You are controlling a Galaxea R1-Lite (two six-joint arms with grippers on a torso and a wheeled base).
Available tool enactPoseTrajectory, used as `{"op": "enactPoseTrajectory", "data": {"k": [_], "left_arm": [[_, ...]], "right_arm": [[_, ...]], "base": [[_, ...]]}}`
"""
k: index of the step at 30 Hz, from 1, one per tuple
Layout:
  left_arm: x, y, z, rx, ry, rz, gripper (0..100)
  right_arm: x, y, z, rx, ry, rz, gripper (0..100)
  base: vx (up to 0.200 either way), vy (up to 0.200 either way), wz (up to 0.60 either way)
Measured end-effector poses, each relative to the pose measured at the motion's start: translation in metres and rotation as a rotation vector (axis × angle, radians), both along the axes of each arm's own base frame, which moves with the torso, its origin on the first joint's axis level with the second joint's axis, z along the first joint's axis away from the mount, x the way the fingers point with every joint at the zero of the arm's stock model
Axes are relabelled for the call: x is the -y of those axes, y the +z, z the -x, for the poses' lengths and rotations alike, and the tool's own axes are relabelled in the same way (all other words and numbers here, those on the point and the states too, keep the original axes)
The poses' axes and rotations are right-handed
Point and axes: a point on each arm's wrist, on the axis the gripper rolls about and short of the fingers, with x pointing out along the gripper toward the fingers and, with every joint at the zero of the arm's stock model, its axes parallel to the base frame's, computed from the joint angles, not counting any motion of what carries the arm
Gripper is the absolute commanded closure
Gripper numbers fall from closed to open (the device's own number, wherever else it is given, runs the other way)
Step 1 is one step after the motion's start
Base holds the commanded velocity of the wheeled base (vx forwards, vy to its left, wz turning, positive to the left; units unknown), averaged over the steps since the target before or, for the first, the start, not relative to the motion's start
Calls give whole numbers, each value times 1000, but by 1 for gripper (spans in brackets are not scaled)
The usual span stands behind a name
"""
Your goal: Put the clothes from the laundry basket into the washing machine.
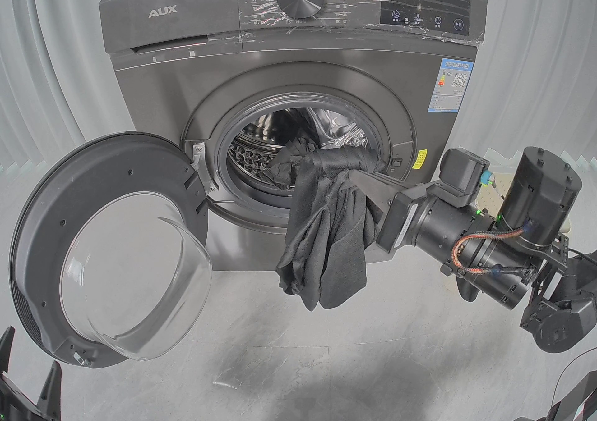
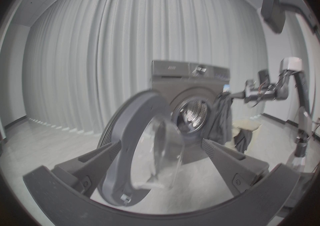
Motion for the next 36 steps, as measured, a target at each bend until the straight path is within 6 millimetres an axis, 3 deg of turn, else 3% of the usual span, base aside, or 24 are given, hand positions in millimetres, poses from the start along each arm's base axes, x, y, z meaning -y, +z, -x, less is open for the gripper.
{"op": "enactPoseTrajectory", "data": {"k": [5,10,21,36], "left_arm": [[5,27,9,24,-219,-18,0],[9,39,-6,-83,-410,-21,0],[14,62,-73,-232,-612,-10,0],[48,52,-156,-436,-849,-7,0]], "right_arm": [[-5,-1,-3,-3,13,-1,100],[-11,-1,-6,-2,21,-6,100],[-17,1,-13,6,21,-17,100],[-20,1,-17,8,14,-15,100]], "base": [[0,0,0],[0,0,0],[0,0,0],[0,0,0]]}}
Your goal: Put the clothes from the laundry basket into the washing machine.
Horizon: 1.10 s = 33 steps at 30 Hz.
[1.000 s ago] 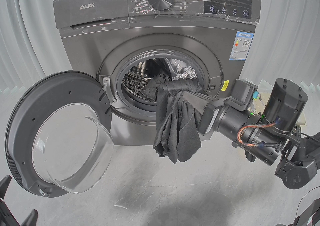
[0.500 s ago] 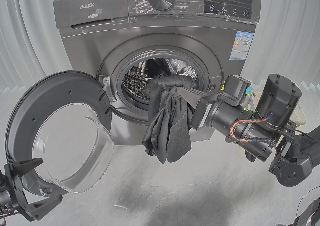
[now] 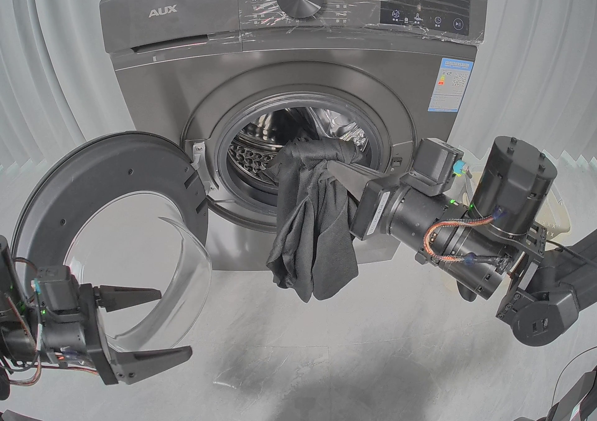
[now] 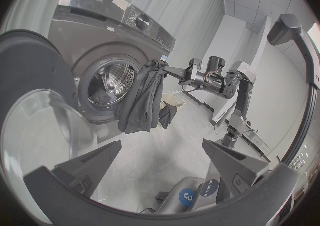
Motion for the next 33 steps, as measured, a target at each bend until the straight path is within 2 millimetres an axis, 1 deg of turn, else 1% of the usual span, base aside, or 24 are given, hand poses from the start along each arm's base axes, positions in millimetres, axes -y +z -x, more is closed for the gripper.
{"op": "enactPoseTrajectory", "data": {"k": [8,12,19,26,33], "left_arm": [[27,-7,-46,-26,-66,-4,0],[43,-9,-65,-26,-105,-2,0],[65,-20,-87,-32,-129,-12,0],[78,-32,-108,-1,-103,-11,0],[88,-49,-130,13,-35,-21,0]], "right_arm": [[0,-1,-1,-1,-6,3,100],[0,-1,-1,-2,-8,4,100],[0,-3,-1,-4,-9,7,100],[0,-3,0,-5,-7,8,100],[-2,-3,2,-6,1,7,100]], "base": [[0,0,0],[0,0,0],[0,0,0],[0,0,0],[0,0,0]]}}
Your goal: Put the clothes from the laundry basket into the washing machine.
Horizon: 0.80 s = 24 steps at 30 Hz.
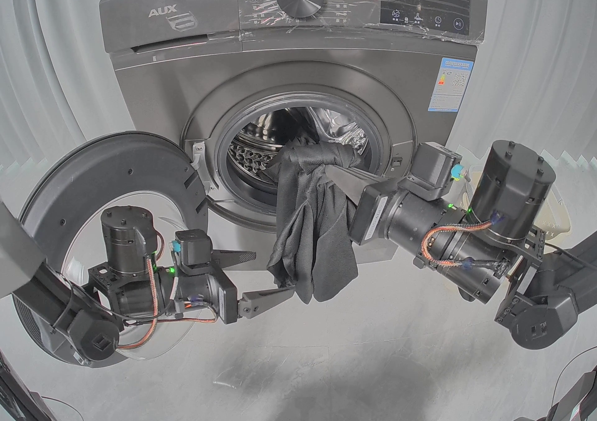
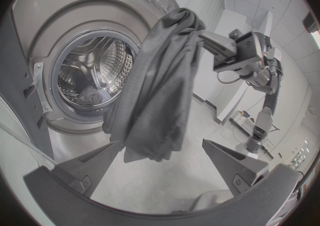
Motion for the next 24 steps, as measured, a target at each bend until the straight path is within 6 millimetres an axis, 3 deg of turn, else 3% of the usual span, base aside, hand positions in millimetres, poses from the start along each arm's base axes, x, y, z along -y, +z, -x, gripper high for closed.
{"op": "enactPoseTrajectory", "data": {"k": [10,24], "left_arm": [[4,-10,-23,30,116,13,0],[7,-10,-29,42,133,15,0]], "right_arm": [[3,-2,0,-7,-7,8,100],[15,-4,0,-2,-31,32,100]], "base": [[0,0,0],[0,0,0]]}}
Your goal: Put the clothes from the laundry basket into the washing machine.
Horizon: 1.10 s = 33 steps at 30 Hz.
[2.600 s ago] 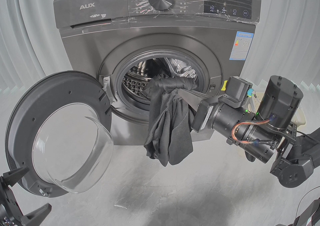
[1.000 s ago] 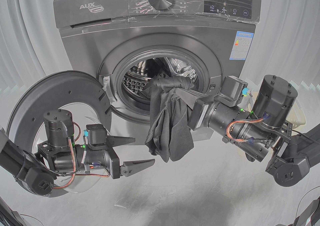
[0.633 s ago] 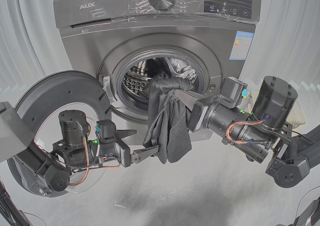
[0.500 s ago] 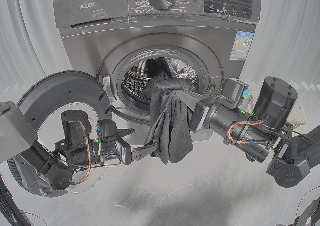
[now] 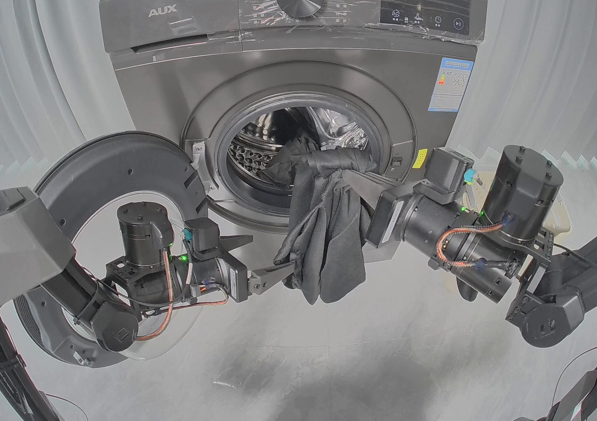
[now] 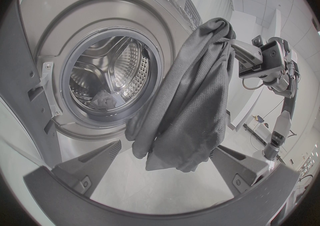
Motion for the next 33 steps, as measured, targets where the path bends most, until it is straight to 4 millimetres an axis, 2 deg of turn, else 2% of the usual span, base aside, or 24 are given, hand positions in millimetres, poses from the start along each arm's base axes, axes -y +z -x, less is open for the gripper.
{"op": "enactPoseTrajectory", "data": {"k": [9,17,27,33], "left_arm": [[-1,4,-4,12,22,10,0],[2,5,-4,17,18,13,0],[21,5,13,22,-70,17,0],[28,9,8,50,-75,34,0]], "right_arm": [[12,1,0,5,-24,7,100],[14,4,1,12,-26,1,100],[14,6,-5,18,-42,-6,100],[12,4,-6,14,-42,-3,100]], "base": [[0,0,0],[0,0,0],[0,0,0],[0,0,0]]}}
